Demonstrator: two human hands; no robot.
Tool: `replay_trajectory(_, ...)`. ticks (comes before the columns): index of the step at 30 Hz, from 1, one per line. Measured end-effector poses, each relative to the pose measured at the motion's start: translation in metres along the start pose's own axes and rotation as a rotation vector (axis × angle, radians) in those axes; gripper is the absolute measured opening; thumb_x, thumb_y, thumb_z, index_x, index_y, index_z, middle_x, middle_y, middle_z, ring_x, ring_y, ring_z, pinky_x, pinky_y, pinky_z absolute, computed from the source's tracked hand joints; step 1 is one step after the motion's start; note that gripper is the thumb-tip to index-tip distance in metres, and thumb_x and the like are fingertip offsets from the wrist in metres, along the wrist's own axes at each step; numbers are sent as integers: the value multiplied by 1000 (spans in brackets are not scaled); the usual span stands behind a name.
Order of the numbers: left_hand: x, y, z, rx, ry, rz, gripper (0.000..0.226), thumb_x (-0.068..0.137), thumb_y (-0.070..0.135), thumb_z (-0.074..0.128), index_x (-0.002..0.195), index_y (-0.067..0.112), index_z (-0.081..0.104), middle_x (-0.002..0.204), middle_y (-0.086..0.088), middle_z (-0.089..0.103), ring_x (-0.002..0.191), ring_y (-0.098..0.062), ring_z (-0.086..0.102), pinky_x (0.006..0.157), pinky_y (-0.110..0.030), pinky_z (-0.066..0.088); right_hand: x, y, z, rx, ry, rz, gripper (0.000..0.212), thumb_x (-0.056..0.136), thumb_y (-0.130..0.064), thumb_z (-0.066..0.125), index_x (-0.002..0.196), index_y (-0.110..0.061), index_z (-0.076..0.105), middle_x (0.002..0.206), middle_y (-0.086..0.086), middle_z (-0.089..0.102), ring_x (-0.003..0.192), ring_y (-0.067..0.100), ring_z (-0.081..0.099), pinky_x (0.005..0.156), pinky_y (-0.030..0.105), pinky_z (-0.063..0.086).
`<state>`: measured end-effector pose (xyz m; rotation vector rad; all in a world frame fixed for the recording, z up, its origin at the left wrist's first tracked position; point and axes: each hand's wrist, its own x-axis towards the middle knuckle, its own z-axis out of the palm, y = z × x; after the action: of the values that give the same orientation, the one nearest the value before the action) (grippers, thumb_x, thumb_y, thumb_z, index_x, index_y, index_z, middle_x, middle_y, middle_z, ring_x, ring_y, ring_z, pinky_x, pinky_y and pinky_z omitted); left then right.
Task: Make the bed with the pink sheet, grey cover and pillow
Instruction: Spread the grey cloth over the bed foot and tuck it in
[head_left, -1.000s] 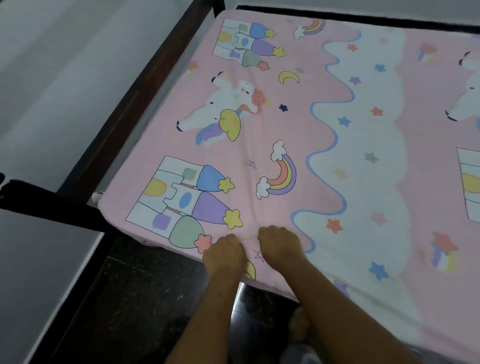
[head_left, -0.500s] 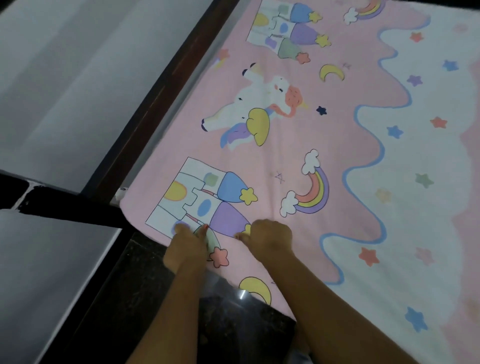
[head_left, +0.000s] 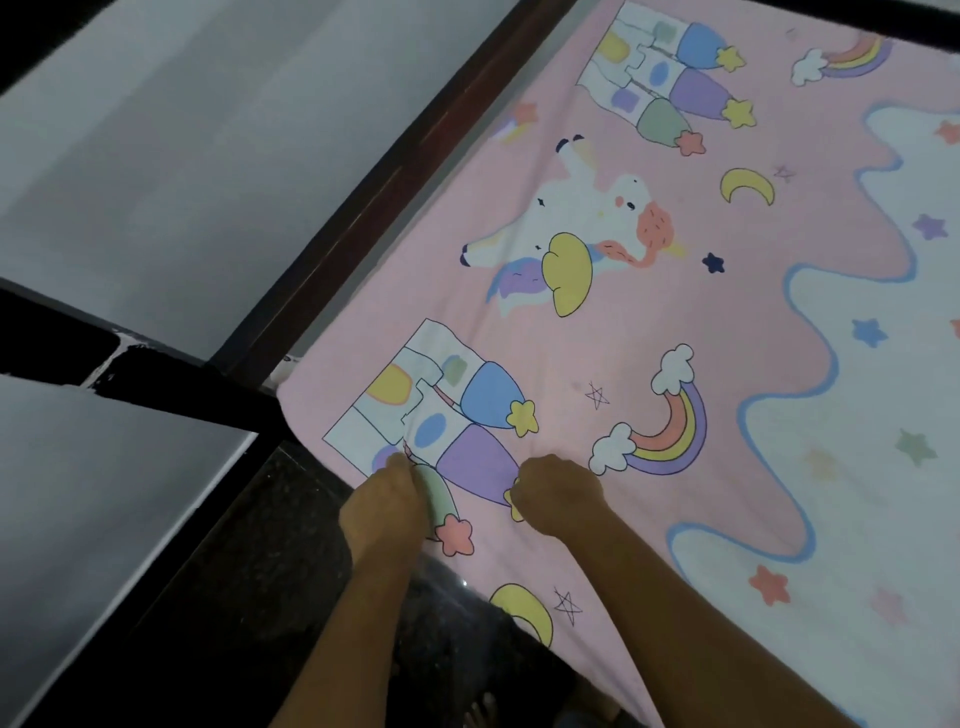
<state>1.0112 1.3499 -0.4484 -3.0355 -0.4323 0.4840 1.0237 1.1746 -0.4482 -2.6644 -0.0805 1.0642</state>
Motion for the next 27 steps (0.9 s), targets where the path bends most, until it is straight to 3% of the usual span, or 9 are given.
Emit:
replay_trajectory(4, 5, -11, -5, -48, -32, 48, 30, 101, 33, 28, 102, 18, 54, 86, -2, 67, 81, -24, 64, 64, -28, 43, 2, -1, -8, -17, 8, -43, 28, 99, -26, 39, 110, -10, 59, 110, 7, 63, 101, 27, 60, 76, 29, 40)
replay_trajectory(7, 24, -20, -14, -173, -78, -29, 32, 99, 34, 31, 105, 21, 60, 100, -7, 67, 95, -30, 61, 74, -32, 43, 12, -13, -12, 41, 148, -99, 27, 99, -26, 35, 117, -12, 51, 112, 7, 61, 100, 27, 59, 71, 28, 37)
replay_trajectory(11, 65, -50, -25, -199, 18, -83, 32, 97, 40, 40, 106, 10, 48, 105, -17, 63, 96, -37, 60, 73, -39, 45, 33, -40, -14, 158, 260, -172, 39, 99, -32, 40, 133, -14, 38, 123, 9, 51, 110, 28, 54, 78, 33, 46)
replay_trajectory(13, 85, -64, -33, -197, 51, -100, 47, 93, 48, 48, 114, 6, 42, 115, -19, 57, 99, -39, 59, 72, -44, 47, 41, -56, -13, 151, 271, -190, 45, 98, -35, 42, 137, -13, 34, 128, 10, 44, 117, 28, 48, 83, 36, 47)
replay_trajectory(17, 107, -77, -42, -68, -44, -123, 82, 86, 62, 46, 135, -1, 28, 136, -21, 39, 109, -38, 55, 73, -44, 50, 49, -92, -10, 132, 325, -187, 55, 96, -40, 47, 140, -11, 31, 134, 11, 37, 125, 29, 37, 88, 36, 46)
replay_trajectory(21, 116, -80, -34, -29, -54, -11, 55, 96, 53, 34, 121, 5, 44, 125, -21, 47, 96, -37, 61, 67, -38, 48, 58, -122, -12, 224, 321, -38, 63, 93, -53, 45, 134, -7, 36, 133, 13, 44, 124, 29, 41, 92, 36, 43)
replay_trajectory(23, 120, -82, -34, -35, -53, 41, 41, 101, 42, 31, 116, 10, 52, 117, -17, 55, 96, -35, 62, 67, -37, 45, 64, -135, -15, 271, 244, 46, 61, 91, -58, 45, 125, -7, 45, 125, 11, 55, 118, 28, 51, 84, 34, 43)
replay_trajectory(25, 122, -83, -37, 2, -60, 94, 32, 102, 29, 30, 114, 14, 57, 113, -13, 60, 96, -33, 64, 65, -34, 43, 71, -143, -18, 245, 204, 78, 52, 94, -55, 42, 116, -9, 52, 117, 9, 61, 111, 28, 57, 76, 31, 40)
replay_trajectory(27, 123, -85, -38, 109, -27, 182, 27, 100, 18, 33, 108, 13, 58, 106, -8, 64, 91, -29, 66, 60, -31, 41, 76, -148, -23, 202, 185, 62, 40, 101, -42, 37, 116, -10, 56, 117, 10, 61, 111, 29, 57, 79, 31, 42)
